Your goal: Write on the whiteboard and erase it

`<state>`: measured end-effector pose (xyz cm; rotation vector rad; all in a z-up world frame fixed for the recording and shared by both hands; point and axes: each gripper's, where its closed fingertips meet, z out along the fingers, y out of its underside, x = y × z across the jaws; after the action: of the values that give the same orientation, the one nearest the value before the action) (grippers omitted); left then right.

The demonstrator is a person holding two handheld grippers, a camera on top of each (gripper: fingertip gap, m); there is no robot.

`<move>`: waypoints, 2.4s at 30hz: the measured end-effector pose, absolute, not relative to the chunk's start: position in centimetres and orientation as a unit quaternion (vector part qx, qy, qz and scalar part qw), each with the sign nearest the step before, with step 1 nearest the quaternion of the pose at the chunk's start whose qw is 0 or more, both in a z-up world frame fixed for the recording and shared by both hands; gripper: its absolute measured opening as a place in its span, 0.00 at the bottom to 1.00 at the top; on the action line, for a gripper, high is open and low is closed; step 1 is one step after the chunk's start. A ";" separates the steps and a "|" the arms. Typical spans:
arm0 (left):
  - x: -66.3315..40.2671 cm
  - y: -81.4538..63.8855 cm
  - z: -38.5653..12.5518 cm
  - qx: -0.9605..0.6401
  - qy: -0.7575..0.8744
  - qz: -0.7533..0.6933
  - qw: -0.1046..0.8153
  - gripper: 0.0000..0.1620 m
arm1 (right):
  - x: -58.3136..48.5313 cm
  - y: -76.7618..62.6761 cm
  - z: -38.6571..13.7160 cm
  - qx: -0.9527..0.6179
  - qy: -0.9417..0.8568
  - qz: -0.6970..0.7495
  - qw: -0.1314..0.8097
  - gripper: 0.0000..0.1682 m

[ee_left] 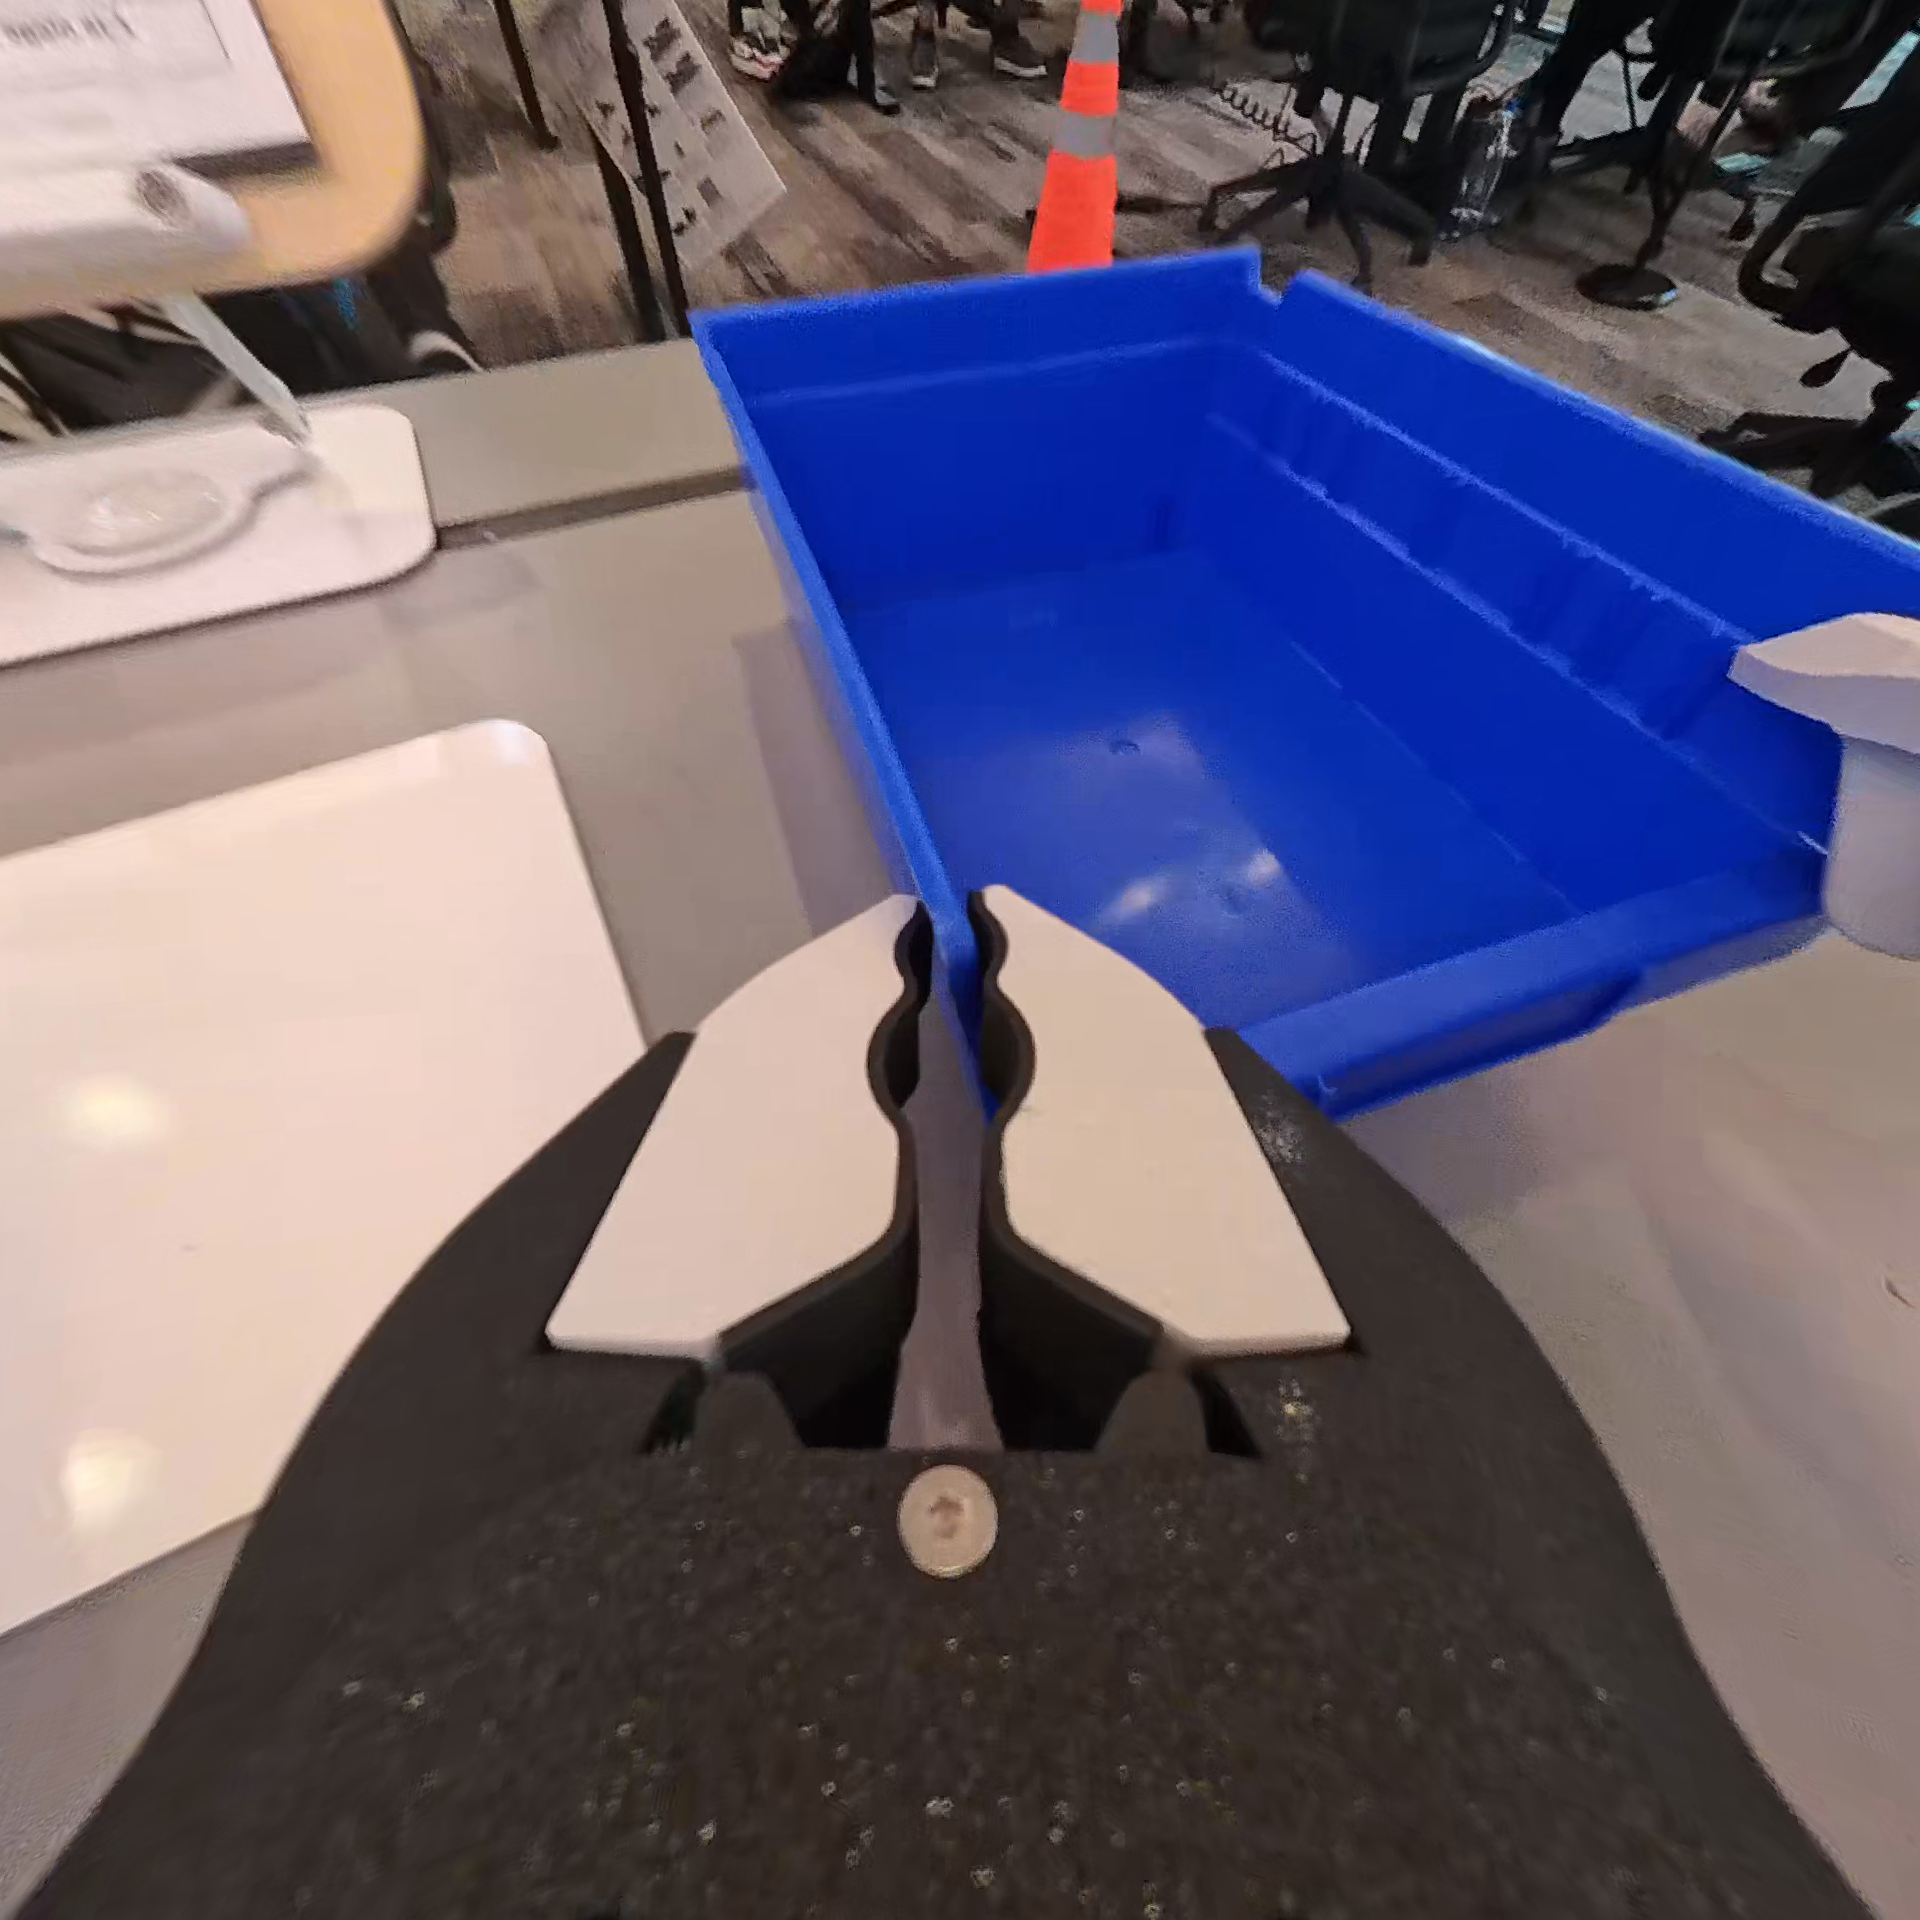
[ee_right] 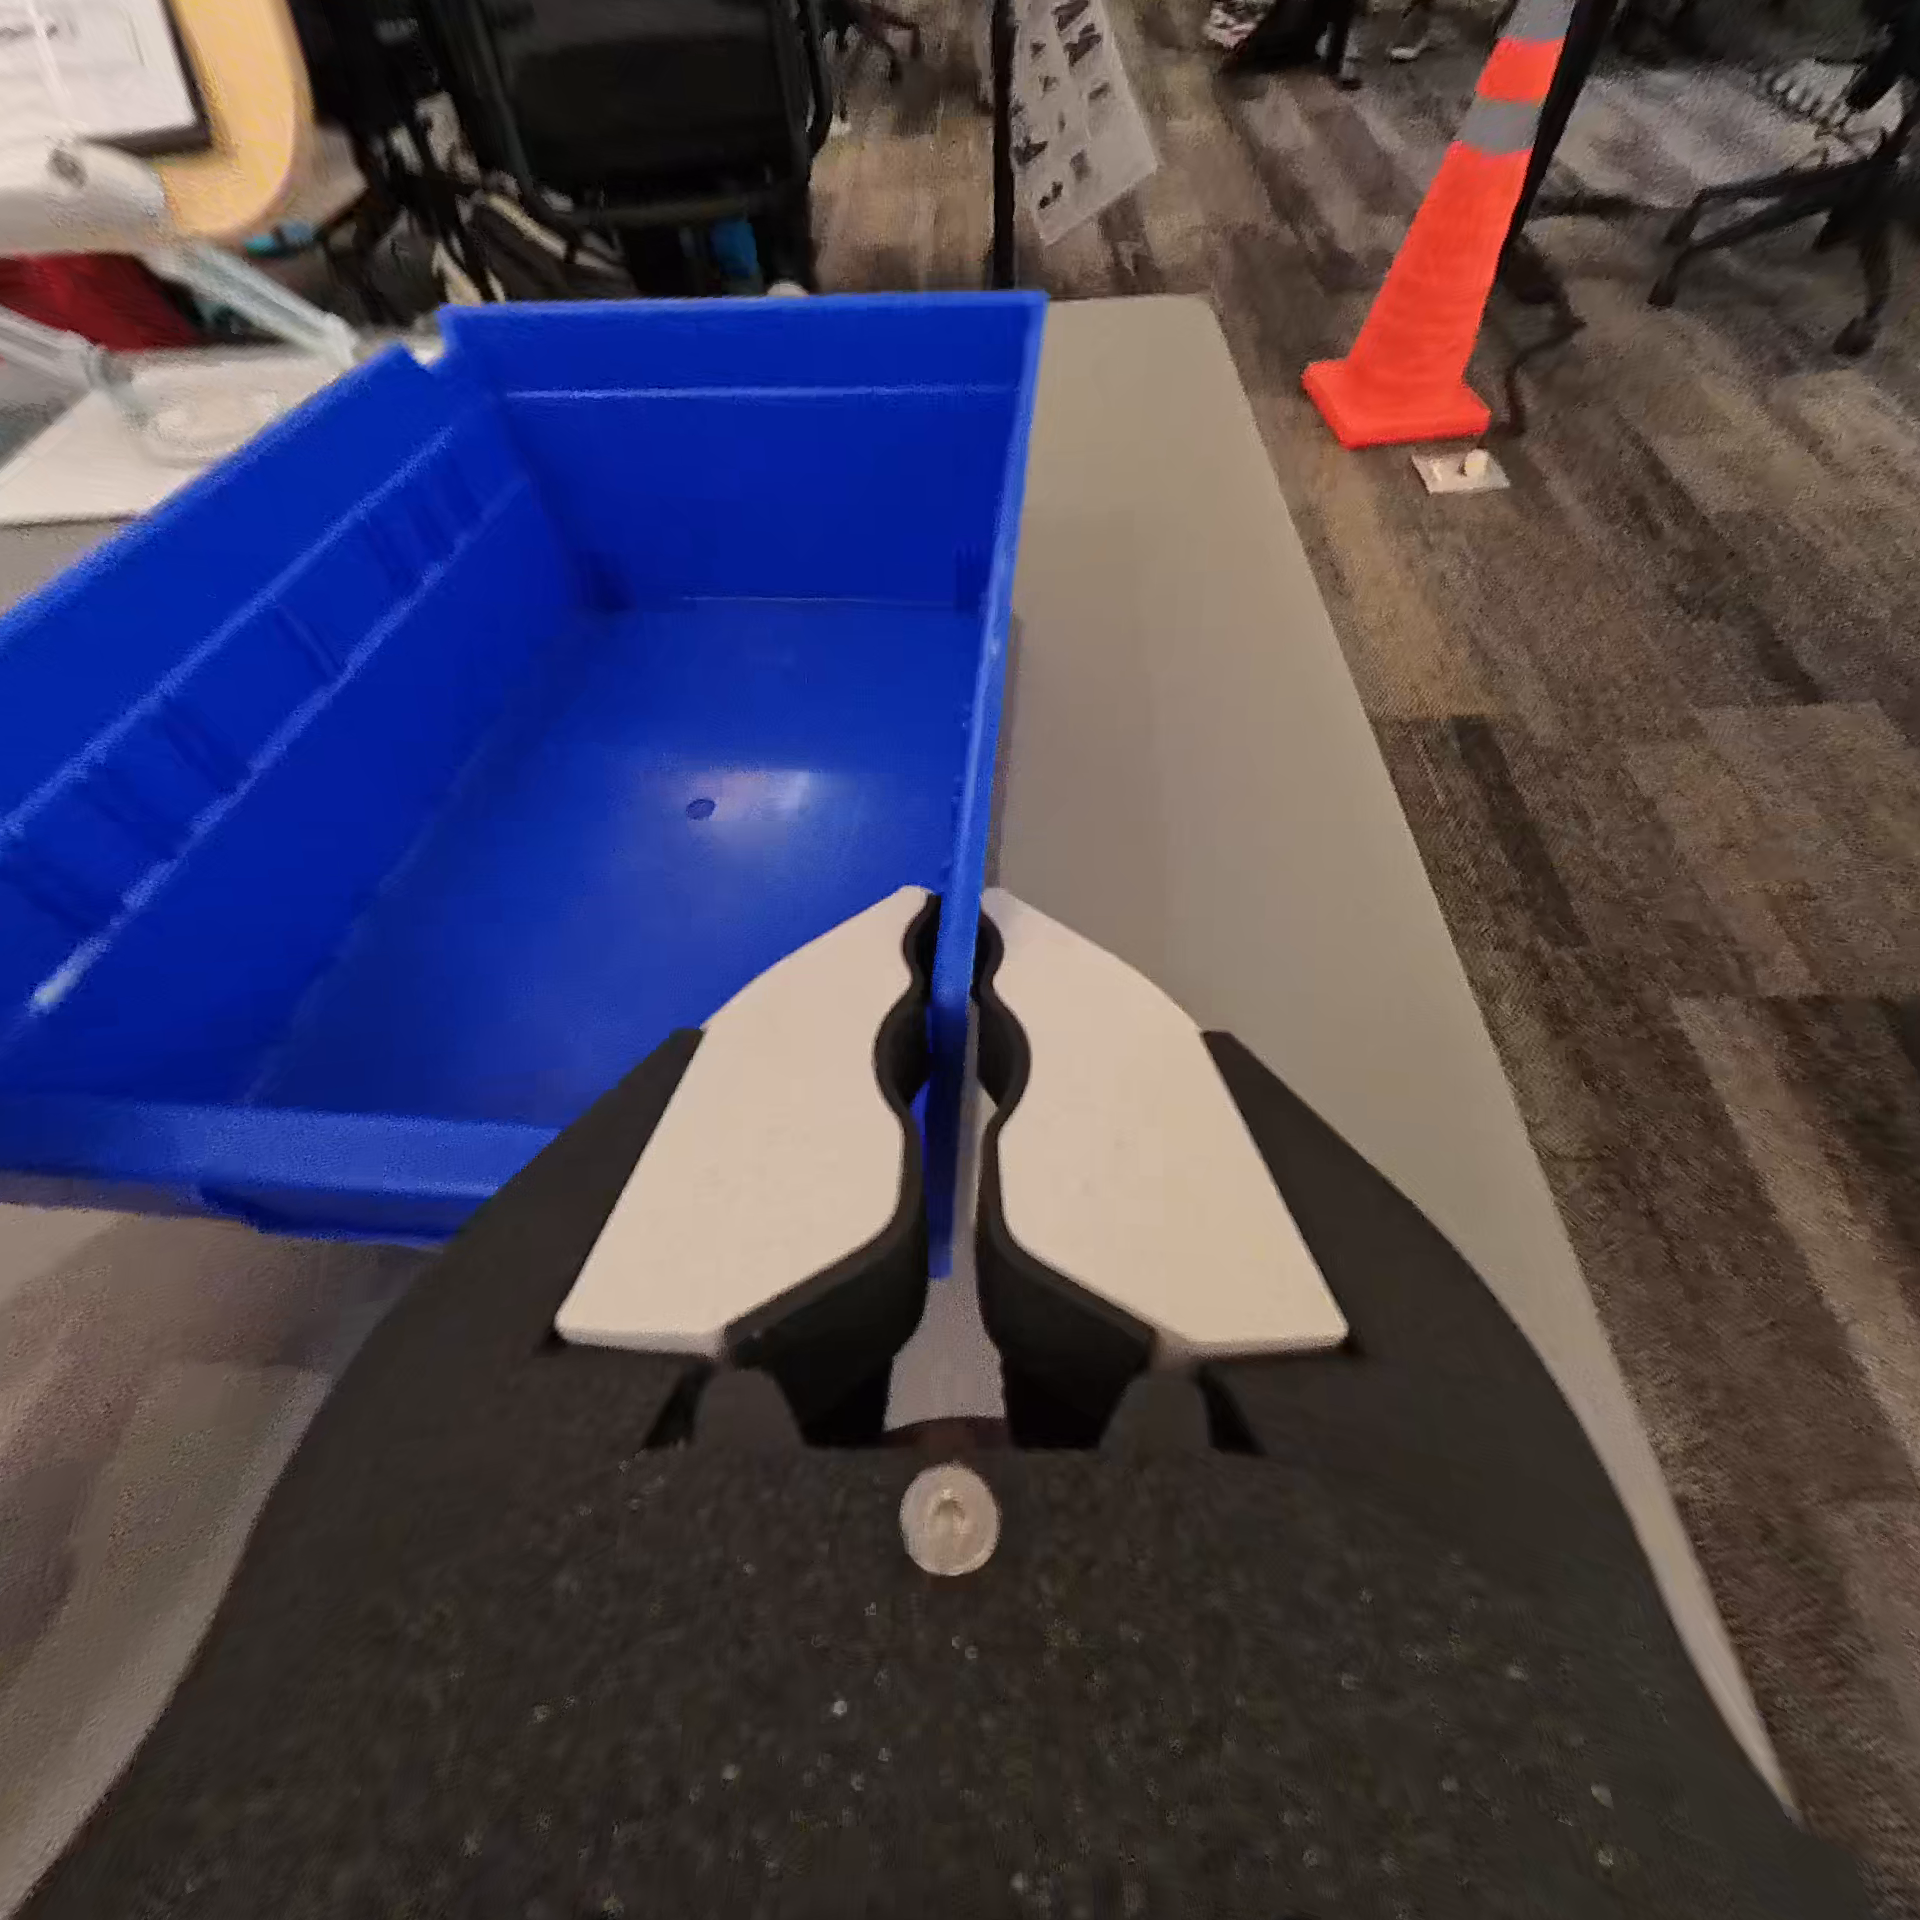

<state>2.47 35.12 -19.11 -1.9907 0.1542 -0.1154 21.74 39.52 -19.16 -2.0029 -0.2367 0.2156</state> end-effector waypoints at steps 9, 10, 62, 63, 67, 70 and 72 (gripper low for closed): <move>5.9 32.6 -22.0 -0.859 0.095 -0.156 0.479 0.33 | 24.7 39.5 -21.6 -0.853 -0.055 0.070 0.515 0.30; 5.7 31.7 -20.8 -0.851 0.099 -0.180 0.483 0.35 | 25.7 39.1 -20.5 -0.849 -0.055 0.042 0.524 0.33; -59.0 14.6 -16.7 -0.863 -0.125 0.071 0.484 0.02 | -41.8 22.1 -16.2 -0.801 -0.221 0.200 0.520 0.03; -59.7 15.4 -17.2 -0.867 -0.119 0.064 0.480 0.02 | -42.4 22.6 -16.5 -0.803 -0.217 0.194 0.520 0.03; -61.6 18.2 -20.0 -0.881 -0.096 0.054 0.461 0.03 | -44.1 24.6 -18.9 -0.815 -0.216 0.182 0.507 0.04; -62.7 19.1 -21.6 -0.876 -0.104 0.049 0.469 0.03 | -45.4 25.7 -21.0 -0.816 -0.209 0.217 0.494 0.06; -62.9 19.4 -21.6 -0.873 -0.106 0.048 0.473 0.03 | -45.7 25.7 -21.1 -0.813 -0.204 0.238 0.491 0.07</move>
<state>-62.93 19.36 -21.58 -2.1370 -0.2598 0.1180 -45.68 25.72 -21.05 -1.9742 -0.4943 0.5781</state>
